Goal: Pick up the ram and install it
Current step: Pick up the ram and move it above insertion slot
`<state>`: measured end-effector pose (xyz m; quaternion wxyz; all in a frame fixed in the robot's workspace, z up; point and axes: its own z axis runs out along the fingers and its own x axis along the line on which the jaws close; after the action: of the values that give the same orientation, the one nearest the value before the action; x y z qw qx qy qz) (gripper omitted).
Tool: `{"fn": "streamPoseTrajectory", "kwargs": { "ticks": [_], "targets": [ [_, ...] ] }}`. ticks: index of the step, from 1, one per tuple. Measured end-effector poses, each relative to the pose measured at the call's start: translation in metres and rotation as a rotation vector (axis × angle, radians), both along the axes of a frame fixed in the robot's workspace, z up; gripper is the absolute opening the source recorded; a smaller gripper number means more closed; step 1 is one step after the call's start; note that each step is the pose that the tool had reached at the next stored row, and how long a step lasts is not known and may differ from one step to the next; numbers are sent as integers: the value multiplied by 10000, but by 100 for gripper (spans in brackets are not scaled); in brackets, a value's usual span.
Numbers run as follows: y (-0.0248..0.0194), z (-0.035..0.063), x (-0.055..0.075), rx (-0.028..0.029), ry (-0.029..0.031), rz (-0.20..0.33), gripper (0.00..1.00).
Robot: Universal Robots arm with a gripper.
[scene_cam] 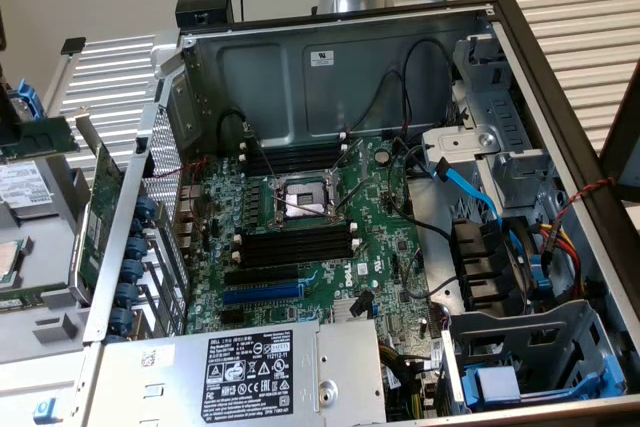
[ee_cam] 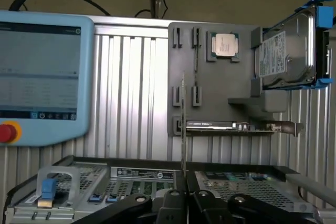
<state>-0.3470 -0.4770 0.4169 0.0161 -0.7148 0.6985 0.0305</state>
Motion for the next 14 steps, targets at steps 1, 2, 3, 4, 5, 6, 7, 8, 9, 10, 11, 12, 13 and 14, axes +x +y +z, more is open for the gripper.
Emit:
{"fn": "streamPoseTrajectory", "kwargs": {
  "ticks": [1, 2, 3, 4, 5, 6, 7, 8, 9, 10, 11, 12, 13, 14],
  "targets": [
    [0, 16, 44, 1, 1, 4, 12],
    [-1, 28, 86, 2, 3, 9, 12],
    [0, 37, 130, 3, 4, 15, 12],
    [0, 46, 173, 3, 6, 20, 12],
    [0, 55, 215, 3, 7, 25, 12],
    [0, 62, 257, 5, 7, 31, 12],
    [0, 67, 301, 3, 11, 36, 12],
    [-1, 69, 346, 3, 14, 41, 12],
    [0, 69, 391, 3, 18, 42, 12],
    [0, 69, 436, 3, 23, 42, 12],
    [0, 68, 479, 5, 29, 42, 12],
    [0, 69, 519, 4, 42, 42, 12],
    [0, 69, 559, 3, 59, 43, 12],
    [0, 69, 597, 4, 78, 42, 12]
  ]
}}
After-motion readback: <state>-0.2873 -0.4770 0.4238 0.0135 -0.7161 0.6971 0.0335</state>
